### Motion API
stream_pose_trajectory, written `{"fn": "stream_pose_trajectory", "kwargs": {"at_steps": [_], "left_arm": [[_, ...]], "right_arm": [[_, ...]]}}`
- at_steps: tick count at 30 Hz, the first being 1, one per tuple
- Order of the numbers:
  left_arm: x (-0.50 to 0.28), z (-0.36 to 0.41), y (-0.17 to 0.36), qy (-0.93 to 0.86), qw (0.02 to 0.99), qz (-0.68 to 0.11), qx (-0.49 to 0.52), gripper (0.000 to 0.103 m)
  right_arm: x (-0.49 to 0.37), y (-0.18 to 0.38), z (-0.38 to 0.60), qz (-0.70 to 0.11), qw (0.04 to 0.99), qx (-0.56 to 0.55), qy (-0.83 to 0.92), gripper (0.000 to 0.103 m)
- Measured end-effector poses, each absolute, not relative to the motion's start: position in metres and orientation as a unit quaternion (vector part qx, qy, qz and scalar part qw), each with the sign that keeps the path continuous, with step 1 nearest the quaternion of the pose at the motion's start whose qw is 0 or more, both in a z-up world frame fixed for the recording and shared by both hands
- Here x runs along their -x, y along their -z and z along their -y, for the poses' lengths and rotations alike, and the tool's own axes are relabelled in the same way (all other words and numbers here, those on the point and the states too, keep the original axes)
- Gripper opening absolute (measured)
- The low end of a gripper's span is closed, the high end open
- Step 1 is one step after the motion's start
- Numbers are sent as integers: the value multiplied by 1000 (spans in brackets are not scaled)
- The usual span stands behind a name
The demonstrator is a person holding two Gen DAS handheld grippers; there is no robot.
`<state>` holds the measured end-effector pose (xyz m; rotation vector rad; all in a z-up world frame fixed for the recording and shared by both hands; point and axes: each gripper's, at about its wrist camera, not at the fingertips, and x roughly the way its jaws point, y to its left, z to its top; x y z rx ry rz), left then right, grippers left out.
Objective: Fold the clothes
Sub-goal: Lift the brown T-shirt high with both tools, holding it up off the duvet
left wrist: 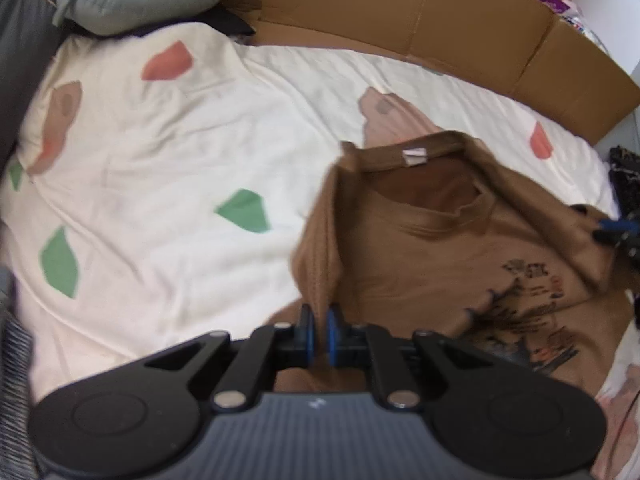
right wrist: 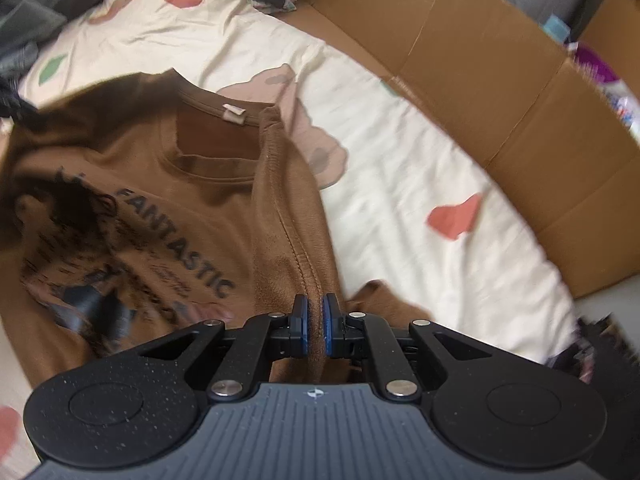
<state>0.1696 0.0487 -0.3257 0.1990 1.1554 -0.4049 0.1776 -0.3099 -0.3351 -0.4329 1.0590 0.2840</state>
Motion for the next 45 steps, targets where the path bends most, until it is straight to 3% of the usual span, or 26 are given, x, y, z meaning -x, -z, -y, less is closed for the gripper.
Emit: {"fn": "stream_pose_trajectory", "kwargs": {"at_steps": [8, 14, 45], "left_arm": [[-173, -89, 302, 154, 831, -513, -147, 6], [-173, -126, 264, 97, 851, -501, -125, 5], [-17, -193, -46, 81, 951, -293, -60, 5]], "right_arm": [[-184, 311, 324, -473, 834, 265, -103, 5], [-182, 274, 330, -456, 846, 264, -83, 5], [-20, -12, 327, -327, 926, 187, -15, 5]]}}
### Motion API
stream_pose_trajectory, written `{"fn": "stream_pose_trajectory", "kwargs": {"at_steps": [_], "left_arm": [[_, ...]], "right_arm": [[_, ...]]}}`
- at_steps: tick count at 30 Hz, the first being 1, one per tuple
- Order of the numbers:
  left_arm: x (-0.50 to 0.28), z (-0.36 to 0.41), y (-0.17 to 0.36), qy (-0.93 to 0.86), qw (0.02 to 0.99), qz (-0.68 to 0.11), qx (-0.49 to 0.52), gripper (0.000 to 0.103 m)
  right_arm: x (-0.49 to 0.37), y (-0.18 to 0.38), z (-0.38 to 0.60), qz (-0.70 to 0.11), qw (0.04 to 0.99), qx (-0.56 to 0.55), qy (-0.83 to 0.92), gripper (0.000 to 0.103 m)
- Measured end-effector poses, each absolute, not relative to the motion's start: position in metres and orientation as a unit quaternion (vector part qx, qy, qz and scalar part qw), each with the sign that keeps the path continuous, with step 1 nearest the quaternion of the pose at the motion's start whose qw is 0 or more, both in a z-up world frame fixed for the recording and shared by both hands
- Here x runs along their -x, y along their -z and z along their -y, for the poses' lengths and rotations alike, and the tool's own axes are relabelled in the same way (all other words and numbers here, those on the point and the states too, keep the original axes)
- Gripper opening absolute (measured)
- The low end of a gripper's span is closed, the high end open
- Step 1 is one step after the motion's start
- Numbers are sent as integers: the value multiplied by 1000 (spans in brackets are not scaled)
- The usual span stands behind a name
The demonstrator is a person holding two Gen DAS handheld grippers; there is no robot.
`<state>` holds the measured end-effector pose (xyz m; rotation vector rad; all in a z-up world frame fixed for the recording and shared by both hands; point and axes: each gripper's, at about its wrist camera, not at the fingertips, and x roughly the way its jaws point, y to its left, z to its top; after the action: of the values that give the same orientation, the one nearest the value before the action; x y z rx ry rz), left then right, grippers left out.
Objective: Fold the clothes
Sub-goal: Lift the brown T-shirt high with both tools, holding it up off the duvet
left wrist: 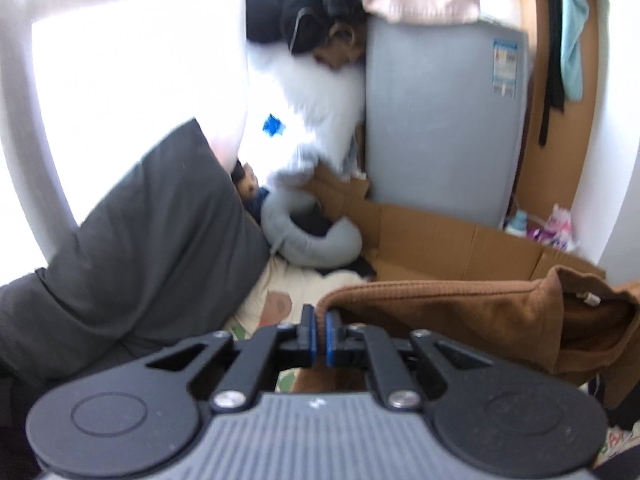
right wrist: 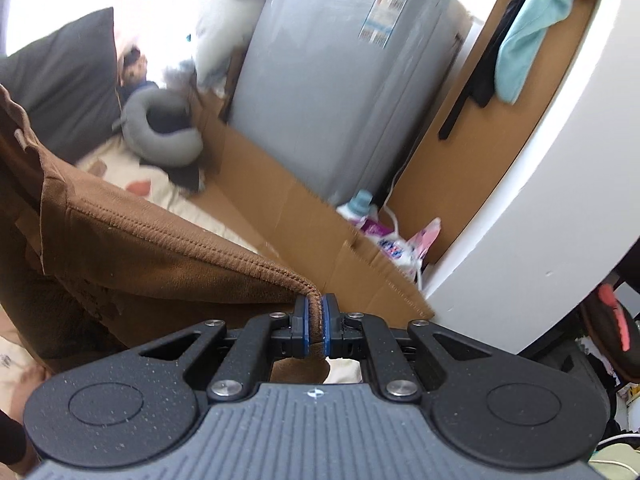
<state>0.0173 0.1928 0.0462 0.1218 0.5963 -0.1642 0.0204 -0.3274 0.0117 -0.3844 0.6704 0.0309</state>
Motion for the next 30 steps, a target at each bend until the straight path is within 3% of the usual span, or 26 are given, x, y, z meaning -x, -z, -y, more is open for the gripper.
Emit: {"fn": "stream_pose_trajectory", "kwargs": {"at_steps": [10, 30], "left_arm": [[-7, -204, -57, 80, 953, -288, -51, 5], [-83, -218, 82, 70, 911, -403, -50, 5]], "right_arm": [[-2, -39, 335, -314, 934, 172, -21, 5], [-79, 87, 309, -415, 893, 170, -40, 5]]}}
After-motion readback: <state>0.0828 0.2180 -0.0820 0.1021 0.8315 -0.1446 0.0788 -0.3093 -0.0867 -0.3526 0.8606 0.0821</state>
